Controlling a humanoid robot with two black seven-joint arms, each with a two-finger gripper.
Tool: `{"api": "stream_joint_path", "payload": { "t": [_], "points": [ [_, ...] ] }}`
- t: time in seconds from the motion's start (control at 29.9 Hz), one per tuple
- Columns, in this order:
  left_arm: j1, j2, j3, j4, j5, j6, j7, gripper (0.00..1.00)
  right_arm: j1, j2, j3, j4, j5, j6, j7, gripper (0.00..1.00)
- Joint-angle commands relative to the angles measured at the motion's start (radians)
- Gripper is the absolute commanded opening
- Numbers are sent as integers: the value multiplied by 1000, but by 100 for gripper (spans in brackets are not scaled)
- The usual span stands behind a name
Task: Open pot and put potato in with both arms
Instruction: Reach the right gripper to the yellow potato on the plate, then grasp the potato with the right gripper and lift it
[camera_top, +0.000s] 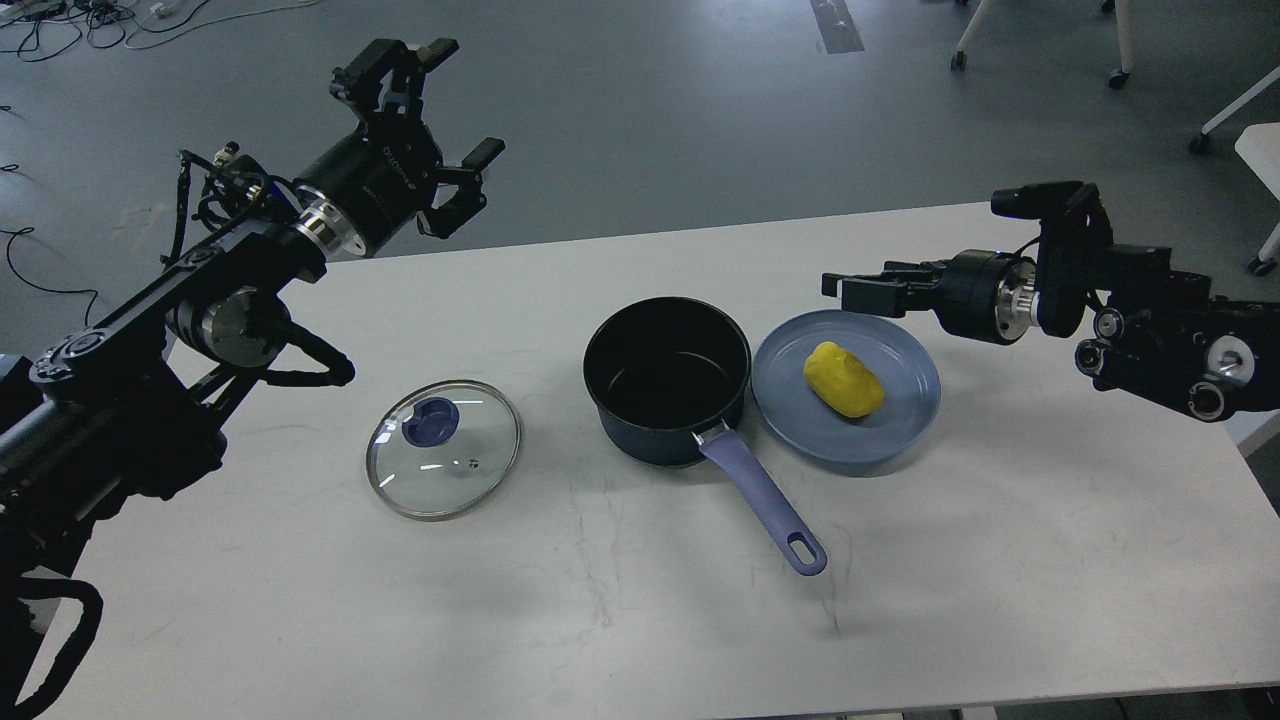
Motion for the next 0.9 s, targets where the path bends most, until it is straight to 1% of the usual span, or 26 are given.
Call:
{"api": "stream_joint_path", "payload": {
  "t": [0.0,0.2,0.33,0.47,0.57,0.63,0.67,0.74,0.77,0.8,0.87],
  "points": [
    [6,-3,2,-3,2,0,-8,98,6,0,-55,-5,-9,-1,14,98],
    [20,0,2,-9,3,0,-11,98,5,11,-89,-11,-16,-10,14,99],
    [21,9,2,-12,3,0,-15,98,-9,81,-97,-91,-32,-13,14,99],
    [24,22,2,-12,5,-2,-20,98,-6,126,-137,-118,-32,-23,14,97],
    [26,31,2,-14,5,-3,-23,98,-6,158,-172,-137,-32,-50,18,93],
    [29,37,2,-17,5,-3,-23,98,-6,181,-201,-160,-32,-69,26,83],
    [34,40,2,-17,5,-5,-25,98,-6,189,-212,-171,-32,-75,31,80],
    [43,43,2,-17,6,-5,-32,98,-6,206,-249,-201,-32,-96,54,65],
    [44,43,3,-17,6,-5,-37,98,-6,218,-275,-224,-32,-116,69,47],
    [46,45,3,-17,6,-5,-37,98,-4,230,-302,-244,-32,-140,76,36],
    [46,46,5,-17,6,-5,-38,98,-1,238,-325,-250,-32,-154,76,31]
  ]
}}
